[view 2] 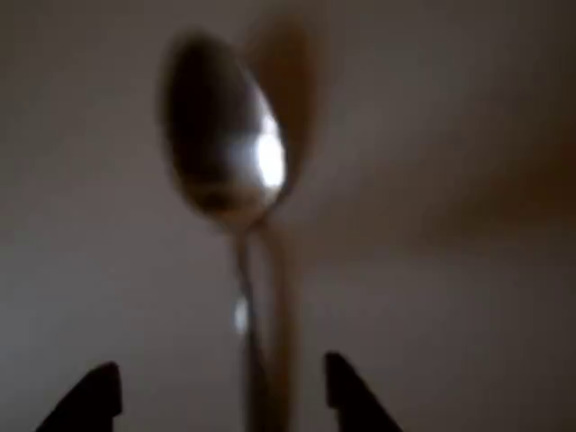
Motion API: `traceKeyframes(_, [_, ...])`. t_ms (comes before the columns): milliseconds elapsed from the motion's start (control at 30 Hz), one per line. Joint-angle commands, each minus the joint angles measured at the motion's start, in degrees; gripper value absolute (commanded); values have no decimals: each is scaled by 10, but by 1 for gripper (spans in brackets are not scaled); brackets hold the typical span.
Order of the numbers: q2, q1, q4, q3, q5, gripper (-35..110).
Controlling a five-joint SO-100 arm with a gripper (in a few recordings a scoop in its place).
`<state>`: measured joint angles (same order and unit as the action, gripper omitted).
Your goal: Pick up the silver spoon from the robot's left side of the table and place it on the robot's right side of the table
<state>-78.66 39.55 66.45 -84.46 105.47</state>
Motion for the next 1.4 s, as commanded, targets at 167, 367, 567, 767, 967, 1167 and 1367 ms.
traceKeyframes(167, [-439,-178,166,-33,-143,25])
traceKeyframes(367, [-892,-399,57,-262,-635,13])
traceKeyframes(567, [-1101,-404,60,-498,-937,-2])
traceKeyframes(767, [-1101,-327,71,-729,-988,-2])
traceKeyframes(967, [-1100,-260,91,-848,-1005,-2])
traceKeyframes(1167, [-1100,-270,106,-846,-999,-2])
traceKeyframes(1367, [-1100,-283,106,-846,-986,-1])
